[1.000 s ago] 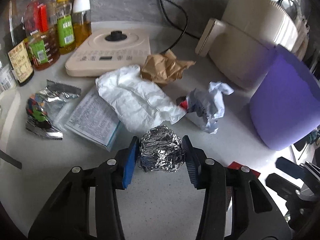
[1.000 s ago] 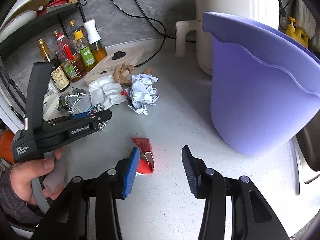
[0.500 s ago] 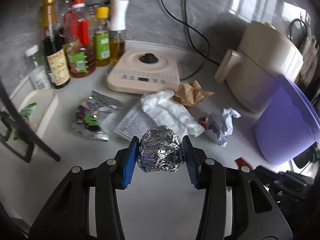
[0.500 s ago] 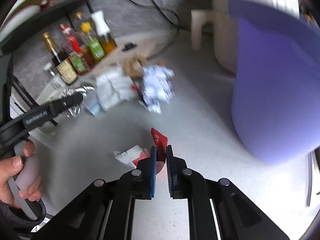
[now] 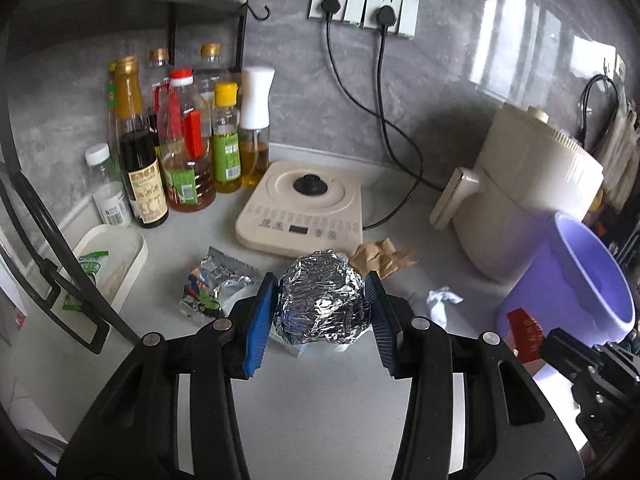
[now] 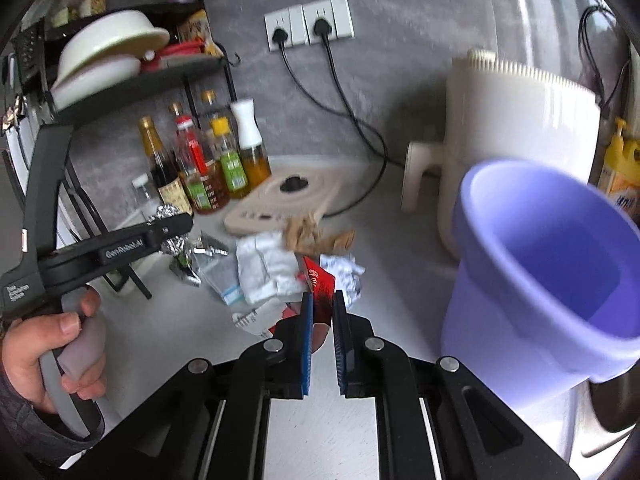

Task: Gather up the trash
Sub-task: 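Grasp the red paper scrap with the right tool while the left tool lifts the foil ball, then carry the foil ball and red paper over the purple bucket and open both tools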

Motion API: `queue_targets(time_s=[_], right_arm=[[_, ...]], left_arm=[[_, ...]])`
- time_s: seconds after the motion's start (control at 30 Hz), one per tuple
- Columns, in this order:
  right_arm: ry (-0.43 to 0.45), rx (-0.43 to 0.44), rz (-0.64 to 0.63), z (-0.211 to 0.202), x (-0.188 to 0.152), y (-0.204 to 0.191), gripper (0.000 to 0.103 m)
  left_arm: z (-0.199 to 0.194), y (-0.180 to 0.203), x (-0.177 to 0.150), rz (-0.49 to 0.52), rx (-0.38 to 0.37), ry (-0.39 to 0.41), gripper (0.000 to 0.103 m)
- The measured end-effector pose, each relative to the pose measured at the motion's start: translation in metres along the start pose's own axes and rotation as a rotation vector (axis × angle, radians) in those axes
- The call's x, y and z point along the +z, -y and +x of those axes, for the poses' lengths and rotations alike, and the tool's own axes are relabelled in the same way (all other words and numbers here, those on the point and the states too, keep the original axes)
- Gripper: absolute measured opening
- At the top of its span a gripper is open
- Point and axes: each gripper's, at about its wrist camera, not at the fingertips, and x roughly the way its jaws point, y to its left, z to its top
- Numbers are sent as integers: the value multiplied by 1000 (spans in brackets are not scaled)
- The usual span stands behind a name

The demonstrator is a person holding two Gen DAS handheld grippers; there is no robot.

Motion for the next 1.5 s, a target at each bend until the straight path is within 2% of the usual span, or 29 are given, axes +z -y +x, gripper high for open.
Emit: queue_targets(time_s=[0.13,0.3,0.57,1.1,1.37,1.4,1.5], right_arm=[[28,18,27,-12,7,7,10],[70,-2,44,-26,16,20,10],[147,-72,64,-49,24,46,10],[203,-218,156,-81,16,111,11],[192,-246,200,-88,9,127,20],[192,-249,205,-89,9,128,22],[199,-274,237,-96,3,136,38]], left_arm=[[-5,14,5,12,-9,23,45],[-11,35,13,33,-34,54,45],[-15,70,23,78,-81,89,45],[-8,153,30,177,-234,115,45],[-9,186,33,231,-299,117,45],[-8,190,33,239,-306,114,45],[-7,205,32,273,-331,105,45]])
